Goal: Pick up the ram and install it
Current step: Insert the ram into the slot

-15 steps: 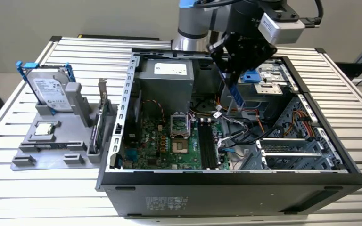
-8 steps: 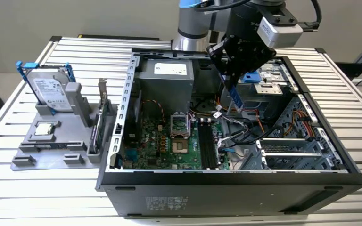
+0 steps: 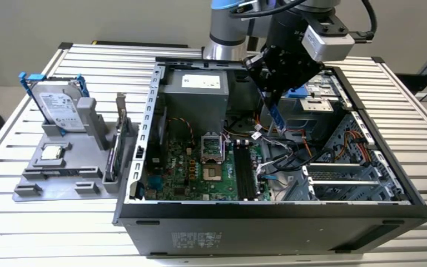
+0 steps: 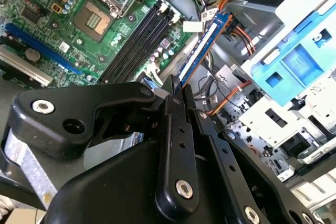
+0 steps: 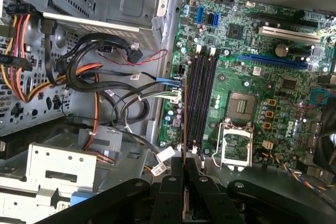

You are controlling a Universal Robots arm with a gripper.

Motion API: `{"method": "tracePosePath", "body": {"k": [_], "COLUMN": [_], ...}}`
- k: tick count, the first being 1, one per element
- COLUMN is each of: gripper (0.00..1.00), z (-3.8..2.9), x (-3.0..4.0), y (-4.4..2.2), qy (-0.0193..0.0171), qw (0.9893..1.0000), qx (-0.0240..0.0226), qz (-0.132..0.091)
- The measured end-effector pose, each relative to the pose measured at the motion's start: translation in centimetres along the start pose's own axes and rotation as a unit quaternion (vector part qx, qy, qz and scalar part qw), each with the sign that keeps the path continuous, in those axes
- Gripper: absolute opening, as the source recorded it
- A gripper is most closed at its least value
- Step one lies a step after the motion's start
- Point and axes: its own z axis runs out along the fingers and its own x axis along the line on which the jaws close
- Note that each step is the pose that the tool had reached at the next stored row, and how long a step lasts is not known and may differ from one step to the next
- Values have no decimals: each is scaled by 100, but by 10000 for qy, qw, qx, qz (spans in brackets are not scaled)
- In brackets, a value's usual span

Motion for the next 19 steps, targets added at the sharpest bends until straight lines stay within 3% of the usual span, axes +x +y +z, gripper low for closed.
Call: {"method": "tracePosePath", "body": {"k": [19], "gripper": [0], "z": [122], "x": [42], "y": [8], "qy": [-23], "qw": [10000], "qx": [3], "qz": [57]}}
